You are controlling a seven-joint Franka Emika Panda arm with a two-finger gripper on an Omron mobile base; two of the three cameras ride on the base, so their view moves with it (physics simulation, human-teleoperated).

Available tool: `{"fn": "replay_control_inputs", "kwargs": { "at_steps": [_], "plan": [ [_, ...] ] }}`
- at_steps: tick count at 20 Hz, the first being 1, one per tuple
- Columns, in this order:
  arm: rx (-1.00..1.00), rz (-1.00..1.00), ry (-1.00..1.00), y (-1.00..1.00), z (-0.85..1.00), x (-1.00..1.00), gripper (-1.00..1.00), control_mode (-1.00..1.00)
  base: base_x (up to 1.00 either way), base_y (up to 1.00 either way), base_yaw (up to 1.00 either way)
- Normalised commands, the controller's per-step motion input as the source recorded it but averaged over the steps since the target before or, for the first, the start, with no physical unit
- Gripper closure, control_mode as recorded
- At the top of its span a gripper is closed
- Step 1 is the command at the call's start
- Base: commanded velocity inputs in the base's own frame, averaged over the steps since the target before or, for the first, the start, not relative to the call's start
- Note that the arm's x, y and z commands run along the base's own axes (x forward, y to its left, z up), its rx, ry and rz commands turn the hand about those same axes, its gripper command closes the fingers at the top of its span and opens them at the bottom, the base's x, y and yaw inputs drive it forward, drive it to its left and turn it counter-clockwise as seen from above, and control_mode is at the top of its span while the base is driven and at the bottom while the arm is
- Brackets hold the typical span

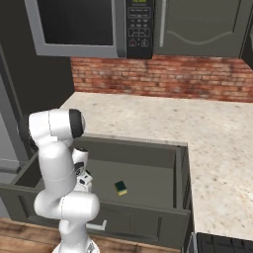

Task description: Restock the sink supplies by placing the sponge and soap dispenser on the counter and next to the sink. Make sure the soap dispenser is upright.

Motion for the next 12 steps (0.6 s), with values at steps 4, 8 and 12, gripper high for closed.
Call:
{"fn": "replay_control_inputs", "kwargs": {
  "at_steps": [4, 8, 12],
  "plan": [
    [-0.01, 0.0, 0.0, 0.0, -0.01, 0.44, -1.0, -1.0, 0.0, 0.0, 0.0],
    [-0.01, 0.0, 0.0, 0.03, -0.01, 0.5, -1.0, -1.0, 0.0, 0.0, 0.0],
    [-0.02, 0.02, -0.01, 0.17, -0.12, 0.41, -1.0, -1.0, 0.0, 0.0, 0.0]
  ]
}}
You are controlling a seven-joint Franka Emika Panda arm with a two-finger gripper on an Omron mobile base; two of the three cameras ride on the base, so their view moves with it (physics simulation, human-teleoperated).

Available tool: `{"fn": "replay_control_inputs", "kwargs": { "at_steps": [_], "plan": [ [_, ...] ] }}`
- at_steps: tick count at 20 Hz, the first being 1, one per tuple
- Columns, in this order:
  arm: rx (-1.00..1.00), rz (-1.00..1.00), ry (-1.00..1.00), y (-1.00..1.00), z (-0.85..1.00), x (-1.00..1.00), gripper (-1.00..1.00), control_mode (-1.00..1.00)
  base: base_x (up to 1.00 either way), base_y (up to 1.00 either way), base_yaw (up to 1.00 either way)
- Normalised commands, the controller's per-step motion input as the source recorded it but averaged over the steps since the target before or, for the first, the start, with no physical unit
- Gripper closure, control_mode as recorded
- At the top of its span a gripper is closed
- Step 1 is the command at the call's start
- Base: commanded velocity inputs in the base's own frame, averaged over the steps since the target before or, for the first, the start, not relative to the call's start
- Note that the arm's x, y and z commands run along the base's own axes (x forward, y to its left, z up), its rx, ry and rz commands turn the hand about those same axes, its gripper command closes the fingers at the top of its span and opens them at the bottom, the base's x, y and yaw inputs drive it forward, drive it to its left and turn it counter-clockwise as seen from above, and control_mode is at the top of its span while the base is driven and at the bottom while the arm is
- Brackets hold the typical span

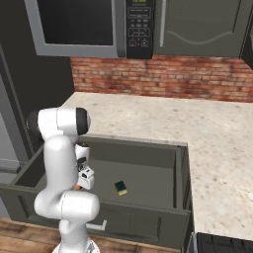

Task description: Restock the sink supplies by placing the sponge and soap dispenser on the counter and next to the sink. Make sure the soap dispenser is upright.

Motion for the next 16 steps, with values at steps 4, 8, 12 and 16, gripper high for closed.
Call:
{"fn": "replay_control_inputs", "kwargs": {
  "at_steps": [4, 8, 12, 16],
  "plan": [
    [-0.01, 0.05, -0.02, 0.26, -0.14, 0.28, -1.0, -1.0, 0.0, 0.0, 0.0],
    [-0.01, 0.06, -0.06, 0.14, -0.13, 0.2, -1.0, -1.0, 0.0, 0.0, 0.0],
    [-0.02, 0.05, -0.08, 0.04, -0.17, 0.19, -1.0, -1.0, 0.0, 0.0, 0.0],
    [0.0, 0.05, -0.07, 0.0, -0.19, 0.17, -1.0, -1.0, 0.0, 0.0, 0.0]
  ]
}}
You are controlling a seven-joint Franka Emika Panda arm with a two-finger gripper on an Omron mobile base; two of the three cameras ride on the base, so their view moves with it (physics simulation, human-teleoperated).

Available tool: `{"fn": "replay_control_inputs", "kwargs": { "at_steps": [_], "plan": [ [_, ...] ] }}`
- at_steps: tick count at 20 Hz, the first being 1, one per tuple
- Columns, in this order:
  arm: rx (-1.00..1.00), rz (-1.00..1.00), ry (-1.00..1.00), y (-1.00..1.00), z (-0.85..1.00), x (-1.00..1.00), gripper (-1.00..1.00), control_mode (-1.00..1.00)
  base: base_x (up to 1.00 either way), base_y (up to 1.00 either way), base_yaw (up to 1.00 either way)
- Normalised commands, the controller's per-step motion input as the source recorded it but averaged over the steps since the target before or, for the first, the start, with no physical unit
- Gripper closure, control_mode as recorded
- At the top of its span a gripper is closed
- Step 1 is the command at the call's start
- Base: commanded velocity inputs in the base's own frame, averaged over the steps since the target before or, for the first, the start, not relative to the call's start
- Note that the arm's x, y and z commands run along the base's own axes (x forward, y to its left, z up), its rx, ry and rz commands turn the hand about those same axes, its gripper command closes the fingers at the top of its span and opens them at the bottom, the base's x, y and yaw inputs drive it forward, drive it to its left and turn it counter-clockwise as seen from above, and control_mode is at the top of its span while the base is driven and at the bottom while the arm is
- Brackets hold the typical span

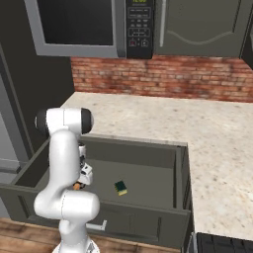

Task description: Restock the sink supplies by placing the sponge and soap dispenser on the counter and next to the sink. Make sure the soap dispenser is upright.

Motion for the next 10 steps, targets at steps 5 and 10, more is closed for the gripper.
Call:
{"fn": "replay_control_inputs", "kwargs": {
  "at_steps": [5, 10],
  "plan": [
    [0.0, 0.05, -0.06, 0.0, -0.2, 0.02, -1.0, -1.0, 0.0, 0.0, 0.0],
    [0.0, 0.03, -0.06, 0.0, -0.16, 0.0, -1.0, -1.0, 0.0, 0.0, 0.0]
  ]
}}
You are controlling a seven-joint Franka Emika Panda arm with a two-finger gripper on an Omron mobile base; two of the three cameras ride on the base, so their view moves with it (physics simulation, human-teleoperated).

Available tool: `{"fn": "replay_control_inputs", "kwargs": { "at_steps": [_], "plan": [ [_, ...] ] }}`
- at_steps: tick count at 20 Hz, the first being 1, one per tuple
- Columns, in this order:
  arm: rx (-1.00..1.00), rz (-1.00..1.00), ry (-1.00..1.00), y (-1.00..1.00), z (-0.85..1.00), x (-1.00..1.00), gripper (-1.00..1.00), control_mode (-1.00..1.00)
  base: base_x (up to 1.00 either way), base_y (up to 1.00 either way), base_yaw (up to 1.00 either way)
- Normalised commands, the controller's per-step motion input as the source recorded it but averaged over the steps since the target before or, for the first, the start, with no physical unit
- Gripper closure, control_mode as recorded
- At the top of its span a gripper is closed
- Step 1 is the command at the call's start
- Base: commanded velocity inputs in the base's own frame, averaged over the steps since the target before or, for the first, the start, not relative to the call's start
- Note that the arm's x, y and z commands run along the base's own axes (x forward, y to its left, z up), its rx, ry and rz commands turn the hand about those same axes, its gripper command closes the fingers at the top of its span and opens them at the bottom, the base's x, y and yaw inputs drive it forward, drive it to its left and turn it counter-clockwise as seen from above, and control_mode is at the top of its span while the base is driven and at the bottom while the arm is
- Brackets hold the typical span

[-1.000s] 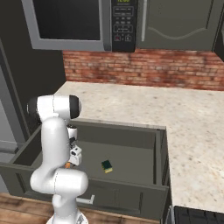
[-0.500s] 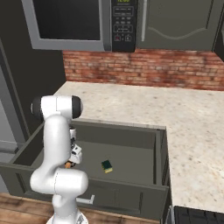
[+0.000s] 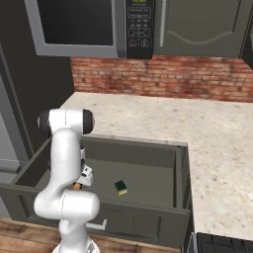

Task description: Restock the sink supplies by placing the sponge and soap dispenser on the counter and next to the sink. Make sure the soap dispenser is upright.

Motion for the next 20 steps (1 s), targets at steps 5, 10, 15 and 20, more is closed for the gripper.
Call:
{"fn": "replay_control_inputs", "kwargs": {
  "at_steps": [5, 10, 15, 20],
  "plan": [
    [0.0, 0.02, -0.08, 0.0, -0.02, 0.0, -1.0, -1.0, 0.0, 0.0, 0.0],
    [0.0, 0.01, -0.11, 0.0, 0.0, 0.0, -1.0, -1.0, 0.0, 0.0, 0.0],
    [0.0, 0.0, -0.15, 0.0, 0.05, -0.02, -1.0, -1.0, 0.0, 0.0, 0.0],
    [0.0, 0.0, -0.08, 0.0, 0.0, 0.0, -1.0, -1.0, 0.0, 0.0, 0.0]
  ]
}}
